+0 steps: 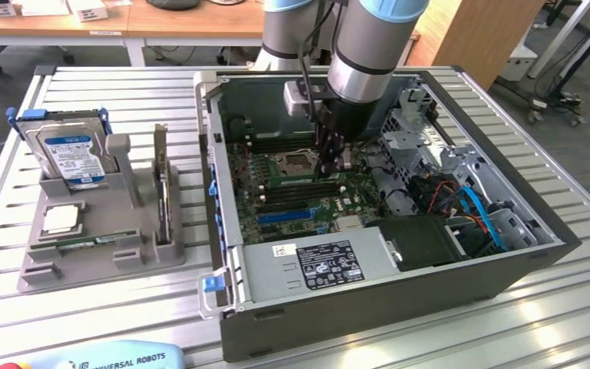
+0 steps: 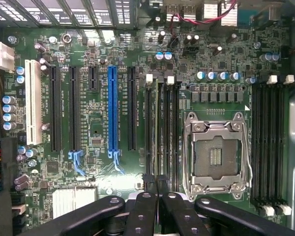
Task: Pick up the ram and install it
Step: 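Insert the ram into the slot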
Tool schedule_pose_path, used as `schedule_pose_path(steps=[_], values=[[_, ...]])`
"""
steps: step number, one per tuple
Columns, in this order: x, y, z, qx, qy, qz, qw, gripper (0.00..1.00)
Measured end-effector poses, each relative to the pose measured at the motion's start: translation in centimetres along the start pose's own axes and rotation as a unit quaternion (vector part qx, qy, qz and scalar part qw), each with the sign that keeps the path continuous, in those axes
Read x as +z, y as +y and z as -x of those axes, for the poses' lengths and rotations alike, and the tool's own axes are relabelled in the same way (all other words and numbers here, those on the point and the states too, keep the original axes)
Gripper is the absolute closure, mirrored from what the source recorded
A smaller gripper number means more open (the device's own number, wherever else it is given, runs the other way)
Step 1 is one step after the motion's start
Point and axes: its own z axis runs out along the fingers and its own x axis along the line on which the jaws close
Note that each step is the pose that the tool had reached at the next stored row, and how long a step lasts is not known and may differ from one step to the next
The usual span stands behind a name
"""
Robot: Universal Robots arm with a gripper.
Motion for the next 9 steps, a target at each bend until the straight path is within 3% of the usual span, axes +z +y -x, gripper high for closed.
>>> schedule_pose_path(steps=[4,9], values=[[0.03,0.0,-0.01,0.0,0.0034,0.0011,1.0,0.88],[0.07,0.0,-0.01,0.0,0.0041,0.0011,1.0,0.88]])
